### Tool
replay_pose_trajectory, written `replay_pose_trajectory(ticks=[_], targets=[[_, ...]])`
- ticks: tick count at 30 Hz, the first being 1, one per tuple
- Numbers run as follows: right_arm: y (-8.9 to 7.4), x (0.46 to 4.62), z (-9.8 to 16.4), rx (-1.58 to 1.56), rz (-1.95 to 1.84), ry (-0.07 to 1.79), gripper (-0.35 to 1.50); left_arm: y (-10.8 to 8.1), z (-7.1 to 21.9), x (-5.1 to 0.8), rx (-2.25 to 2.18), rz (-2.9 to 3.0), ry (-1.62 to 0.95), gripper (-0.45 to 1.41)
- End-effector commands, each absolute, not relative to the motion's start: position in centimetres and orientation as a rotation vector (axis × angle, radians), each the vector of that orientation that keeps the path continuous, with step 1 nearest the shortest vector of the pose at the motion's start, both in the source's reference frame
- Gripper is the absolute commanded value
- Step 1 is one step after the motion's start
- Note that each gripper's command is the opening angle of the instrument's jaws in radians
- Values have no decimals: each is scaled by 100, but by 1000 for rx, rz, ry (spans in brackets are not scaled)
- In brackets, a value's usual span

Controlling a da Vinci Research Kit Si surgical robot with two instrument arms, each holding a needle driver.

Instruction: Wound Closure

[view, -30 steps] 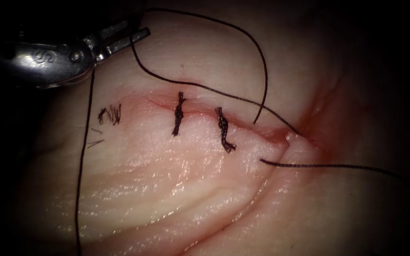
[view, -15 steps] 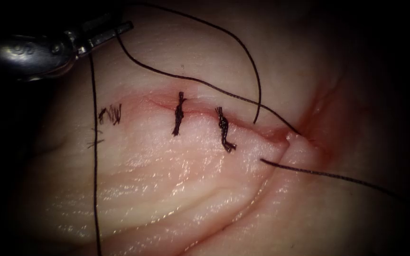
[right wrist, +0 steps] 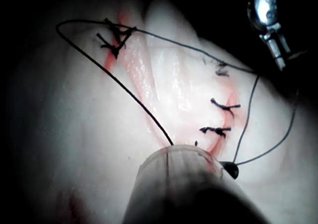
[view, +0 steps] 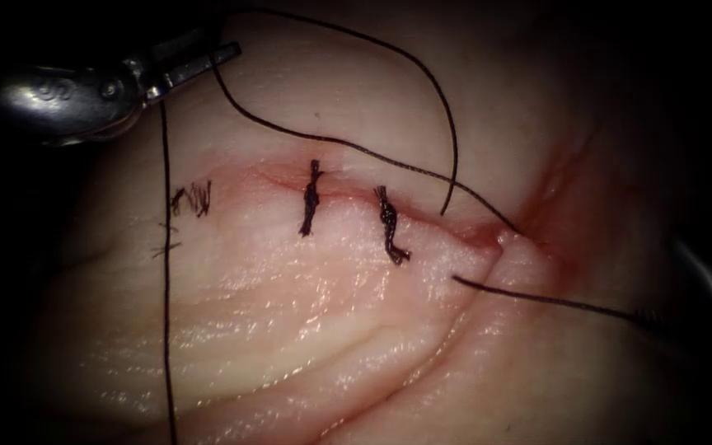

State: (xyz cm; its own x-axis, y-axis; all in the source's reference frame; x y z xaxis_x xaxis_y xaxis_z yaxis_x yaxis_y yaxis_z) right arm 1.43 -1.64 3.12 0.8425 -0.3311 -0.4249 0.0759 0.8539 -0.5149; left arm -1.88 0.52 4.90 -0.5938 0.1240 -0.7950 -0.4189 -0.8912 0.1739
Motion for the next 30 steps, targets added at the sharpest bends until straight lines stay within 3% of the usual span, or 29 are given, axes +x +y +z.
replay_pose_trajectory(ticks=[1,6,10,17,24,27,30], targets=[[-154,167,316,-475,-81,532,141,54,495,-195,-1217,2507,501,-45],[-138,182,335,-326,364,574,130,52,497,-199,-1222,2505,504,-45],[-140,181,347,-200,488,548,113,51,500,-201,-1230,2501,508,-45],[-151,193,343,-169,491,606,111,50,502,-202,-1231,2507,506,-45],[-156,197,369,-34,370,927,116,50,502,-201,-1232,2507,505,-45],[-157,194,380,6,362,978,116,50,502,-201,-1232,2507,505,-45],[-156,190,392,26,352,1038,103,50,502,-201,-1231,2503,501,-45]])
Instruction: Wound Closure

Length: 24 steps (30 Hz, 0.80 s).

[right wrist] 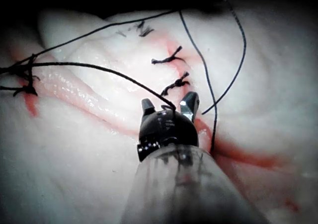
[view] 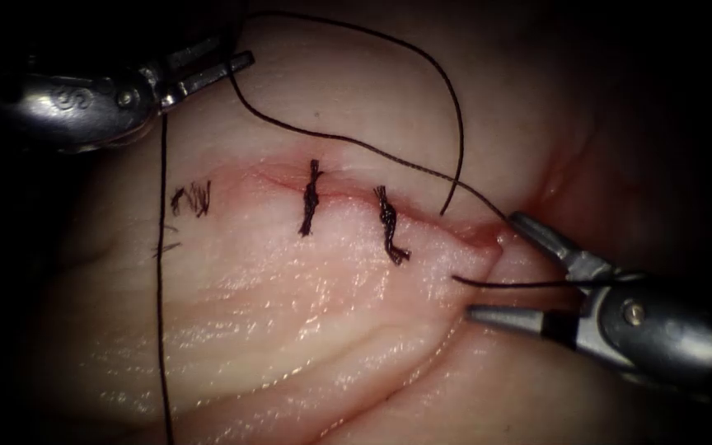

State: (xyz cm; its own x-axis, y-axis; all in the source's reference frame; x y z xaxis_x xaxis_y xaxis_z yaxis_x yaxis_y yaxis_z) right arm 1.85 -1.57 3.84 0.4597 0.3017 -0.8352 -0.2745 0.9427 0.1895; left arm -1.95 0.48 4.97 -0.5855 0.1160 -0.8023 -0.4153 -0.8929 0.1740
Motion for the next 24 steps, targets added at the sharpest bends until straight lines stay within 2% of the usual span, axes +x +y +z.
replay_pose_trajectory(ticks=[1,3,5,7,8,9,24], targets=[[-157,190,394,28,343,1047,101,50,502,-201,-1231,2503,502,-45],[-162,188,400,32,317,1076,94,49,502,-201,-1231,2503,502,-45],[-168,187,405,43,284,1110,73,50,502,-201,-1231,2503,502,-45],[-170,187,405,54,261,1135,17,50,502,-201,-1231,2503,502,-45],[-171,187,402,63,248,1157,-28,50,502,-201,-1231,2498,497,-45],[-170,187,400,63,246,1167,-35,50,502,-201,-1231,2498,497,-45],[-167,180,382,-31,208,1214,-35,50,502,-201,-1231,2493,493,-45]])
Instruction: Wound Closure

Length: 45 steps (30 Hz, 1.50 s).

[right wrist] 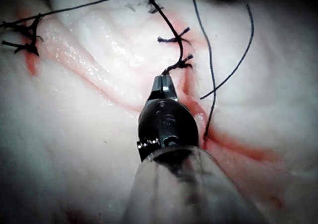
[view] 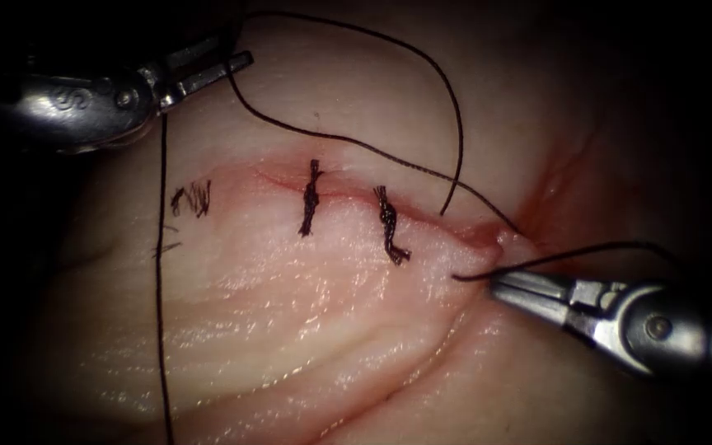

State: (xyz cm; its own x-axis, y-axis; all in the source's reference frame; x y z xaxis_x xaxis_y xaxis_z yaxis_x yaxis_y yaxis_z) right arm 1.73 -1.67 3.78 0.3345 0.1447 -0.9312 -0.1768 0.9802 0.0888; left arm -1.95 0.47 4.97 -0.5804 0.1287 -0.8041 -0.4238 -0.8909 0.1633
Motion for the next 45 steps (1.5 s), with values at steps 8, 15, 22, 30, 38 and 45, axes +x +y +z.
replay_pose_trajectory(ticks=[8,15,22,30,38,45], targets=[[-172,190,393,-24,245,1211,113,49,503,-203,-1227,2488,492,-45],[-168,200,397,-33,254,1207,37,48,503,-203,-1230,2487,491,-45],[-172,187,394,-45,261,1175,-35,49,503,-202,-1231,2483,485,-45],[-234,204,340,54,131,1178,-35,49,503,-205,-1227,2482,487,-45],[-317,233,279,188,-75,1189,-35,49,503,-205,-1226,2485,485,-45],[-354,248,242,251,-187,1223,-35,48,503,-204,-1226,2485,485,-45]])
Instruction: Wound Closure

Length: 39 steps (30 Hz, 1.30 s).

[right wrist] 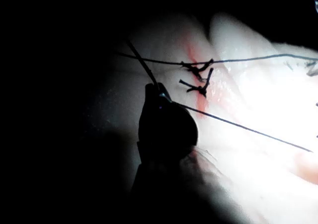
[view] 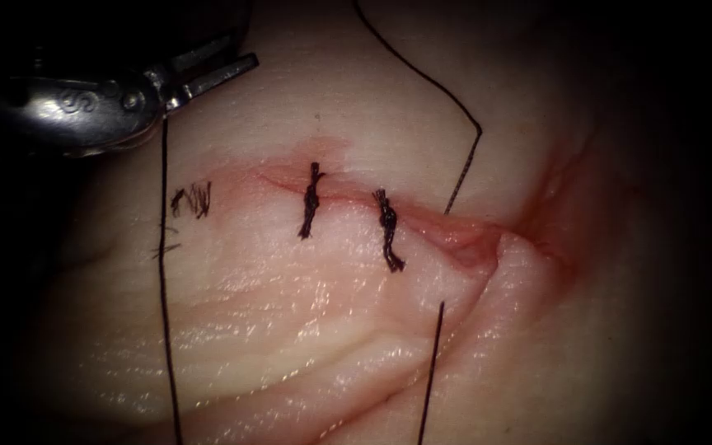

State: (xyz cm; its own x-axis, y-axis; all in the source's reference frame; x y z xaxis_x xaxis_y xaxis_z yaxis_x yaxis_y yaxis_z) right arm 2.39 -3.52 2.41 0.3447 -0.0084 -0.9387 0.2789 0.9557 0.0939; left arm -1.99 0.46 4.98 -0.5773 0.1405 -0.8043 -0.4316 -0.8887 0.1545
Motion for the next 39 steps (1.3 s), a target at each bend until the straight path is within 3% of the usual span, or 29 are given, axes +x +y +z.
replay_pose_trajectory(ticks=[1,2,3,4,7,16,25,32,39], targets=[[-351,247,241,245,-179,1239,-35,48,503,-204,-1226,2485,485,-45],[-345,247,241,236,-173,1258,-33,48,503,-204,-1226,2485,485,-45],[-329,245,244,186,-144,1306,86,48,503,-204,-1229,2485,483,-45],[-320,243,246,160,-129,1338,121,48,503,-204,-1229,2485,483,-45],[-294,231,254,41,-68,1360,147,48,503,-204,-1229,2485,483,-45],[-238,192,301,-125,-103,1334,148,48,503,-205,-1229,2485,483,-45],[-187,168,349,-283,-134,1158,147,48,503,-205,-1227,2487,482,-45],[-184,185,377,-288,-136,1188,130,47,503,-206,-1229,2487,482,-45],[-186,206,394,-285,-145,1189,126,47,504,-207,-1232,2486,482,-45]])
